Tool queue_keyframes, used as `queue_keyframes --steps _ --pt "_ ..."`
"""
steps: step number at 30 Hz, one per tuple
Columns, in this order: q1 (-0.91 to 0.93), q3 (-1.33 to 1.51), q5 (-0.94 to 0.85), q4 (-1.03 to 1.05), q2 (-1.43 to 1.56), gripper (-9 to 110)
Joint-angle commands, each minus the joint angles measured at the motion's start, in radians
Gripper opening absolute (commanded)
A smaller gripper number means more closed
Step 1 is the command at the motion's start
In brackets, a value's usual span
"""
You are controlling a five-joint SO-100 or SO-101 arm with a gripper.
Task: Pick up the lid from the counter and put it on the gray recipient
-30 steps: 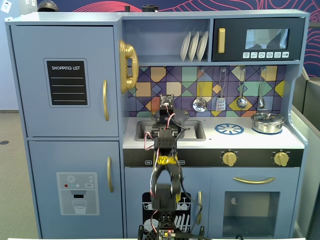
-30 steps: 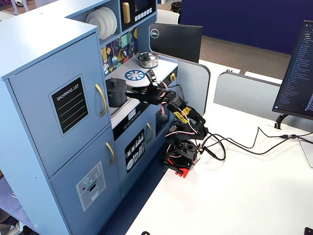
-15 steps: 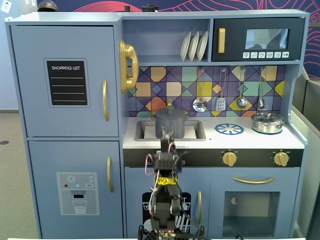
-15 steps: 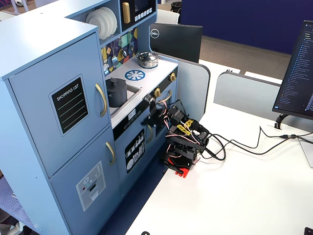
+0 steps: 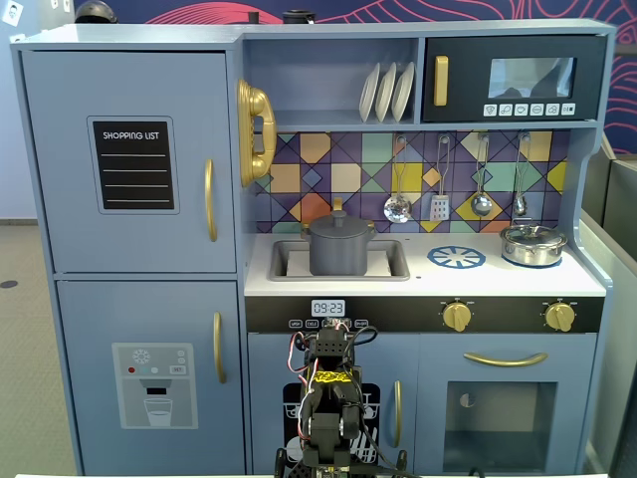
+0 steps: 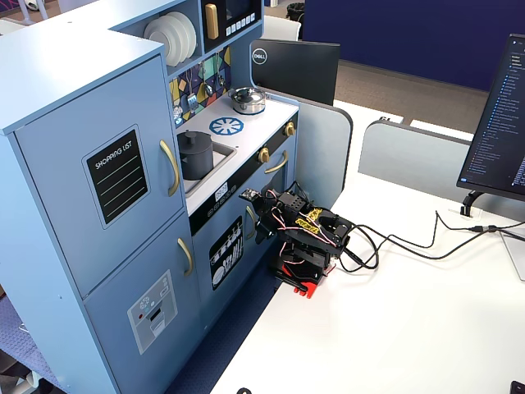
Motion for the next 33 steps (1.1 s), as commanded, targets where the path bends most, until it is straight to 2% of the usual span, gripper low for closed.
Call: queue_keyframes --steps 1,5,7,33 --pt "0.008 -0.015 0.015 0.130 0.006 0" --pt "0.006 -0.015 0.011 0.229 0.008 1" --pt "-0.002 -0.015 0.063 0.232 0.008 2" --pt "0.011 -0.015 0.063 0.232 0.008 5"
